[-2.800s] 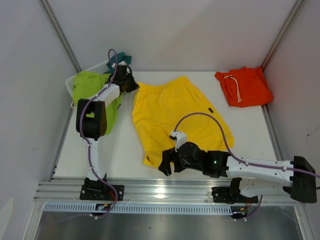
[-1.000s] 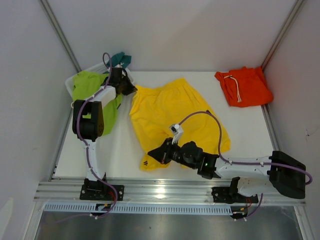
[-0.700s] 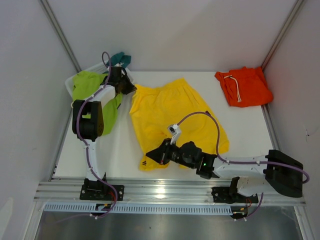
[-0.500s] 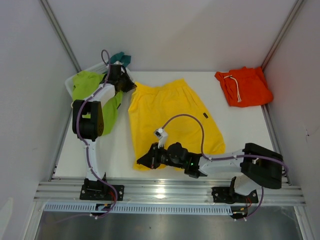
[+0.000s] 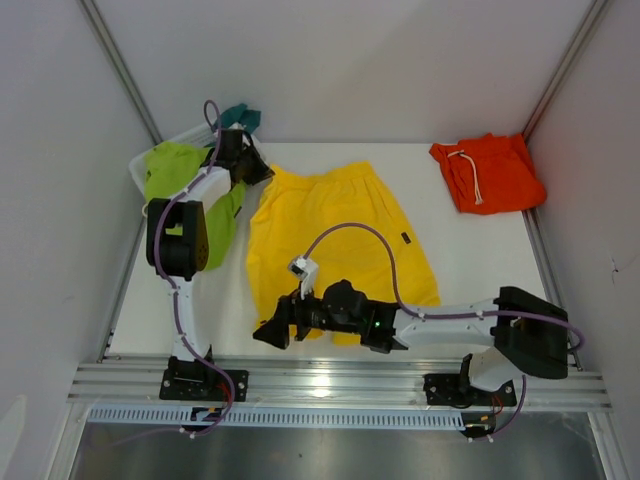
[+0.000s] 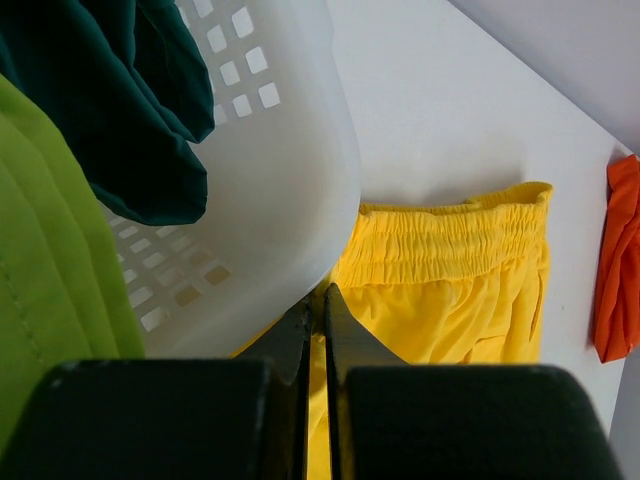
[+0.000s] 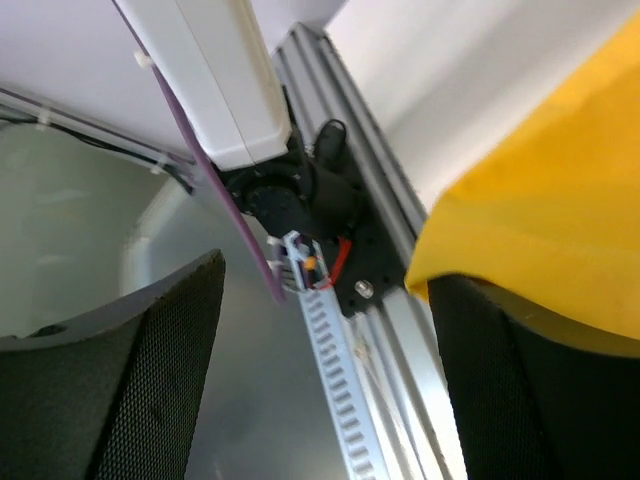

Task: Fold and stack the shorts
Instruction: Flatten the shorts out

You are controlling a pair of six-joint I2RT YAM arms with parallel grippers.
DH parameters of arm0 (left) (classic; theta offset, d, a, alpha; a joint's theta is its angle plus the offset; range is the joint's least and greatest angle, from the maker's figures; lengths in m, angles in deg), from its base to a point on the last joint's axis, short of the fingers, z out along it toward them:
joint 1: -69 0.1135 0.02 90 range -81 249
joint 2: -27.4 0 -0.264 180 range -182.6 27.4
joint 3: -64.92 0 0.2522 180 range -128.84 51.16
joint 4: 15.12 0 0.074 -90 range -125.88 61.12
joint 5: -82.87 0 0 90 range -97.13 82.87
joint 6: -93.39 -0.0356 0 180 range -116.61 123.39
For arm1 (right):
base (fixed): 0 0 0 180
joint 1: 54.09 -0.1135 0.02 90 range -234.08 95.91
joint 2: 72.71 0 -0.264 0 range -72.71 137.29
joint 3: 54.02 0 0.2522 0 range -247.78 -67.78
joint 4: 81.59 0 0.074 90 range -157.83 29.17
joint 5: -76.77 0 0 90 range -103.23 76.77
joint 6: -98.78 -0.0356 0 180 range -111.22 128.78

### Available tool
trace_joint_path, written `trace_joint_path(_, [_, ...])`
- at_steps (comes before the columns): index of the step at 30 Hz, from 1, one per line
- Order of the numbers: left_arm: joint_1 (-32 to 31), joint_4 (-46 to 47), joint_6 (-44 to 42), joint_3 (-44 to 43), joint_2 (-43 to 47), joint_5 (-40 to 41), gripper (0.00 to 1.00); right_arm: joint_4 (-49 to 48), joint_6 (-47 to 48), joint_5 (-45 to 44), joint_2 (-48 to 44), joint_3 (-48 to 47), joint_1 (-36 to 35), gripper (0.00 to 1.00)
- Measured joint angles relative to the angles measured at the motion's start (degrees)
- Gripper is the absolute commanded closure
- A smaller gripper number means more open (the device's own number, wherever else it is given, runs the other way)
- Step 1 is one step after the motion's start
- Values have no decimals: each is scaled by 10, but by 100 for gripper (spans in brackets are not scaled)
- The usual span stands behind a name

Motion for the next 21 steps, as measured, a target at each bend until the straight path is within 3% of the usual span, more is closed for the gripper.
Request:
trace_joint_path(11, [1, -12, 0, -15, -7, -3, 100, 177, 61, -129, -210, 127, -22, 20])
trace_joint_path(12, [1, -15, -1, -18, -7, -3, 95, 197, 63, -141, -217, 129, -22, 20])
trace_joint_path(13, [2, -19, -2, -21, -8, -3, 80, 210, 64, -151, -221, 129, -24, 20])
trace_joint_path(16, [2, -26, -6, -31, -8, -3, 69, 261, 68, -194, -218, 128, -28, 20])
trace_joint_path(21, [3, -42, -11, -61, -9, 1, 76, 350, 75, -250, -188, 114, -19, 21])
